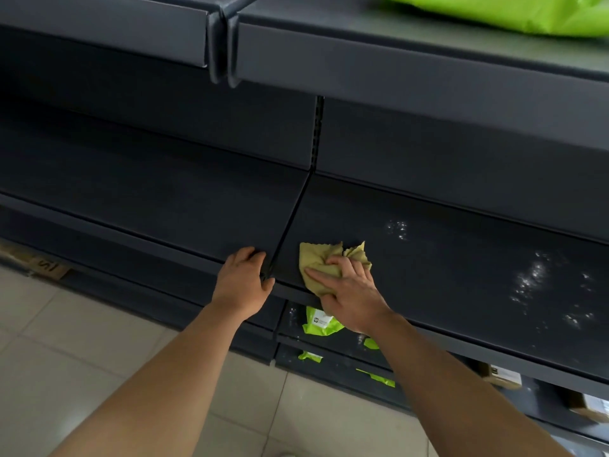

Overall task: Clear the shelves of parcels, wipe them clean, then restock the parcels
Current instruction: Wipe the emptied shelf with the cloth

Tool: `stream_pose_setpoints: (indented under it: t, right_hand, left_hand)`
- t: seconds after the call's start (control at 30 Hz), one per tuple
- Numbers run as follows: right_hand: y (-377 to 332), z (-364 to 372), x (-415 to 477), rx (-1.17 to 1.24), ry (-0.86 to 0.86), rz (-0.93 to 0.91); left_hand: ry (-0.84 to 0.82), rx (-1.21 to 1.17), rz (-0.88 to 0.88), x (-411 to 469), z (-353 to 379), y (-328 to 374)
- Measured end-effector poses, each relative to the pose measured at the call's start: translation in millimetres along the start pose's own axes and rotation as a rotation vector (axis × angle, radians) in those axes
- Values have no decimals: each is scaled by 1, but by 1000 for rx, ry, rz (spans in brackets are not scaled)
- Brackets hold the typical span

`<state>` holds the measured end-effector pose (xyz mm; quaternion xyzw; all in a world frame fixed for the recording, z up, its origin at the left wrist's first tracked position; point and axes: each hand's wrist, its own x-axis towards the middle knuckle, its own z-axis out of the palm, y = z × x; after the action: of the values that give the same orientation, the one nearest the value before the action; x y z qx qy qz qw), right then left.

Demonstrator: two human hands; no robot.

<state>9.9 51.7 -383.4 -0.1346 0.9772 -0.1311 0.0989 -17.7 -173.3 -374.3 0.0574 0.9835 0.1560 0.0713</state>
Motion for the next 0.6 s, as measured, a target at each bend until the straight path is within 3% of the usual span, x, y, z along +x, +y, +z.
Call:
stream_pose_setpoints:
  t: [0.33, 0.6]
  right_hand:
    - [26, -21, 48, -119, -46, 51]
    - [99, -41, 56, -93, -6, 303]
  left_hand:
    - [35, 28, 141, 29, 30, 48]
    - [56, 7, 161, 45, 50, 82]
